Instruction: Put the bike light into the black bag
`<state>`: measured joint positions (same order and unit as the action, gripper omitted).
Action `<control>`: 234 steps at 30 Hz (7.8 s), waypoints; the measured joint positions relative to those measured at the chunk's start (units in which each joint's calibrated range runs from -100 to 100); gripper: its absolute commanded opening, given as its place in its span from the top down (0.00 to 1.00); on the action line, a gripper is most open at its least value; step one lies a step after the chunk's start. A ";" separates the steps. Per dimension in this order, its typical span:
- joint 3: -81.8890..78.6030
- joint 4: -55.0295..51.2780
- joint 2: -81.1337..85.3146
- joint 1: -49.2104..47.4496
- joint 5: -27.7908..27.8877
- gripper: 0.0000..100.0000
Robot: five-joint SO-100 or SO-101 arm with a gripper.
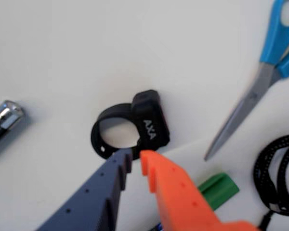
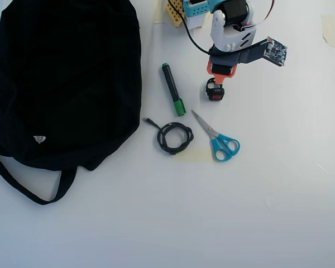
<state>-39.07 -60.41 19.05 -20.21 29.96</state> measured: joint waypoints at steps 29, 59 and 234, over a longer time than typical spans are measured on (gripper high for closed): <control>-1.10 0.17 -0.50 -1.18 0.00 0.59; -2.28 6.96 -10.79 -0.73 2.25 0.59; -23.90 -1.72 42.76 22.70 -30.77 0.98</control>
<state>-62.97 -62.13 61.81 2.50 -0.81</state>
